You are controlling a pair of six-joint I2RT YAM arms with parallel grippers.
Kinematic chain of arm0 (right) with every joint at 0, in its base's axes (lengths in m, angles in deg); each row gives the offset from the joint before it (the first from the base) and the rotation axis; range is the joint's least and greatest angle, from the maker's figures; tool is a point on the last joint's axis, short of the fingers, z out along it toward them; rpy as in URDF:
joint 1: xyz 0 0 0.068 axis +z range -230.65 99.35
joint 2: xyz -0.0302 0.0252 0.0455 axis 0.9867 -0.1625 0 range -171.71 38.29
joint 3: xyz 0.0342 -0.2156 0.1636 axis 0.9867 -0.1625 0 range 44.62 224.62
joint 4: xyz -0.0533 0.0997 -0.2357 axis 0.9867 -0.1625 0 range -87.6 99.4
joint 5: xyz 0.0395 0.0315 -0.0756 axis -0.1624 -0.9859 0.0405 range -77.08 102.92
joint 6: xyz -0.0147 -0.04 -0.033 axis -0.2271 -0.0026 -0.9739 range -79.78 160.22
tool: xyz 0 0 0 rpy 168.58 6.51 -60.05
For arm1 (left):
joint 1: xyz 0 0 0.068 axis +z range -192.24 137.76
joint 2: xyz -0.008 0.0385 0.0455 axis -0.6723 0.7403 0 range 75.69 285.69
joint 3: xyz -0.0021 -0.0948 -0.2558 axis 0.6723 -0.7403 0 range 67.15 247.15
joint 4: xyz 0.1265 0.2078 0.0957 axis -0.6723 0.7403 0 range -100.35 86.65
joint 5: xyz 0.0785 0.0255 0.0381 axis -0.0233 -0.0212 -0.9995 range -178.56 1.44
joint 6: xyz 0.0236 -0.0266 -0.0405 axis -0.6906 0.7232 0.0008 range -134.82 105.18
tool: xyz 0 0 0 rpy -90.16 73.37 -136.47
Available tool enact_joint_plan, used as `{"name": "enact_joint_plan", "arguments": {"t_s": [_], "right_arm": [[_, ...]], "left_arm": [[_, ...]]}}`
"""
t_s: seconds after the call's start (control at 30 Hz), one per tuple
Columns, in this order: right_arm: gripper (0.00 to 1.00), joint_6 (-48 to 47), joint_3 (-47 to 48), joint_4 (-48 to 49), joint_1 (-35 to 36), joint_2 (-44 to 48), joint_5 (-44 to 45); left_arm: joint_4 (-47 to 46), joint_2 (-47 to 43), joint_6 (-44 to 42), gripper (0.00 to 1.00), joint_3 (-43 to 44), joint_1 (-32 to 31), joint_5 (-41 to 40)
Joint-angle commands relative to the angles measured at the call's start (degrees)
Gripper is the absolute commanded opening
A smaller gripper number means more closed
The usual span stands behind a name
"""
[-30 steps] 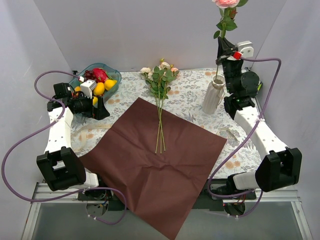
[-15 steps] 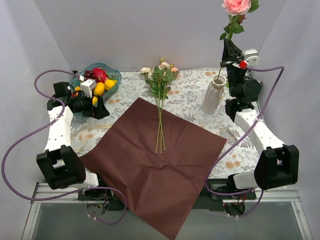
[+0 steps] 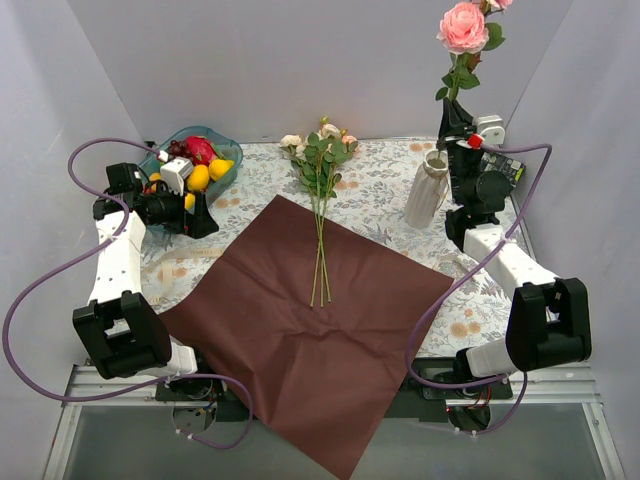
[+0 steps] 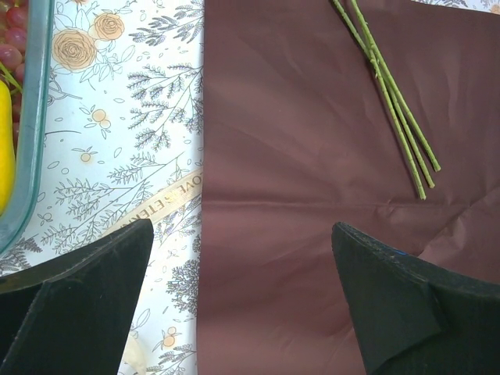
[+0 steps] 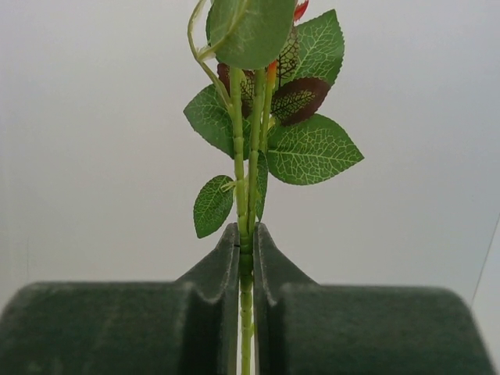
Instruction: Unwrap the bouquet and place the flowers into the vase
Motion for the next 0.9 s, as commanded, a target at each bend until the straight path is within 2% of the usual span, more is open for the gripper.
{"name": "enact_joint_plan", "arguments": {"t_s": [0.0, 0.03, 0.2, 0.33, 0.43, 0.47, 0.57, 0.67, 0.7, 0.73, 0.8, 0.87], "right_arm": [[0.25, 0.66, -2.20, 2.74, -0.45, 0.87, 2.82], [0.32, 0.92, -2.55, 1.85, -0.54, 1.23, 2.91], [0.51, 2.15, -3.96, -7.28, -0.45, 5.09, 3.97], [0.76, 2.50, -5.28, -13.53, -0.45, 8.87, 3.88], [0.83, 5.13, -4.84, -20.72, -0.45, 12.65, 2.39], [0.84, 5.84, -4.58, -25.96, -0.36, 13.61, 1.95], [0.85, 5.32, -4.31, -33.80, 2.09, 17.57, 2.12], [0.86, -0.29, -1.95, -39.89, 9.98, 20.30, 6.86], [0.86, -1.53, -1.16, -42.86, 14.97, 20.48, 7.91], [0.89, -2.23, -0.10, -44.55, 17.37, 20.13, 10.18], [0.93, -1.55, 5.60, -49.90, 22.98, 17.25, 11.43], [0.95, 1.43, 9.73, -58.16, 25.38, 14.34, 12.67]], "left_arm": [[0.59, -0.75, -0.71, 0.98, 1.78, -0.21, 0.63], [0.59, -0.75, -0.71, 0.98, 1.86, -0.21, 0.72], [0.59, -1.36, -0.71, 0.98, 2.04, -0.12, 0.72], [0.76, -1.54, -0.54, 0.98, 2.30, -0.21, 1.34], [0.50, -2.07, -0.27, 0.98, 2.04, -0.21, 1.60], [0.50, -2.24, -0.18, 0.98, 2.04, -0.21, 1.69], [0.41, -2.59, -0.10, 0.98, 1.86, -0.12, 1.86], [0.24, -2.86, -0.10, 0.98, 1.43, -0.12, 2.22], [0.15, -2.86, -0.01, 0.98, 1.43, -0.21, 2.22], [0.06, -2.86, 0.17, 0.98, 1.34, -0.21, 2.30], [0.23, -2.95, 0.26, 0.98, 1.42, -0.21, 2.48], [0.24, -3.03, 0.52, 0.98, 1.51, -0.12, 2.74]]}}
